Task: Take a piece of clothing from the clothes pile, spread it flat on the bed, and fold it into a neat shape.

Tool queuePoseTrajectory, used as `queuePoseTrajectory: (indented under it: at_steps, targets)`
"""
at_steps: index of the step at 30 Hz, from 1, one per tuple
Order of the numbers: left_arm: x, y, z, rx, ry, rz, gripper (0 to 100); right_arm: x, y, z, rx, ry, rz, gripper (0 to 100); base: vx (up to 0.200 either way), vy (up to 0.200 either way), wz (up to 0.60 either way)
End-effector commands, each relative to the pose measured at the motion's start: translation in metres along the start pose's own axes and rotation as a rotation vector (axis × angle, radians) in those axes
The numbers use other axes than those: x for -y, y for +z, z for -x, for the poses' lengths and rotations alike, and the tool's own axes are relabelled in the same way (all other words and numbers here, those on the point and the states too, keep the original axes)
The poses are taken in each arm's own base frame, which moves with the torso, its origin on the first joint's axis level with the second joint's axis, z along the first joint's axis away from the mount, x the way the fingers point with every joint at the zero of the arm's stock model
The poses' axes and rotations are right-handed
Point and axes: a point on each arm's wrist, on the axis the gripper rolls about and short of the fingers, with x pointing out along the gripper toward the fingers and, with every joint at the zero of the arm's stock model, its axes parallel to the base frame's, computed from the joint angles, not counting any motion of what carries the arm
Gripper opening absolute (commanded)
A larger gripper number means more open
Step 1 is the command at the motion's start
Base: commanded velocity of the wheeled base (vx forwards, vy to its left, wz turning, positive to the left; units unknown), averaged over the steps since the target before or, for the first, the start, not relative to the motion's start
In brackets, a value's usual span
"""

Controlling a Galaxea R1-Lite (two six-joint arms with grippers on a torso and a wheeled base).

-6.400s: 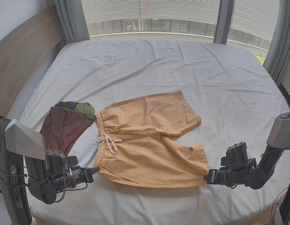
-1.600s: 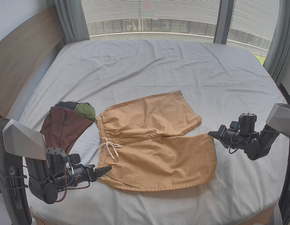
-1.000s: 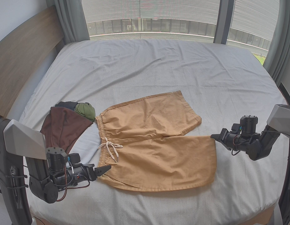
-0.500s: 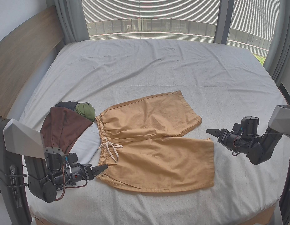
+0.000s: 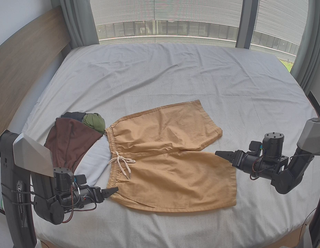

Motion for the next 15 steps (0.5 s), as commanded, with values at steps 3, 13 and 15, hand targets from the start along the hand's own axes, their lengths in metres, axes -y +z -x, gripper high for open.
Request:
queuePoseTrajectory:
  at_steps: [3,13,15]
  targets:
    - [-0.002,-0.010,-0.006,-0.039,-0.001,0.013,100,-0.003,0.000,0.002,0.000,0.007,0.003,100,0.000,0.000,0.00]
    - [-0.004,-0.014,-0.017,-0.051,-0.007,0.008,100,-0.001,-0.005,0.007,0.013,0.010,0.009,100,0.000,0.000,0.00]
    - [-0.004,-0.014,-0.018,-0.050,-0.007,0.019,100,-0.001,-0.005,0.008,0.010,0.006,0.007,100,0.000,0.000,0.00]
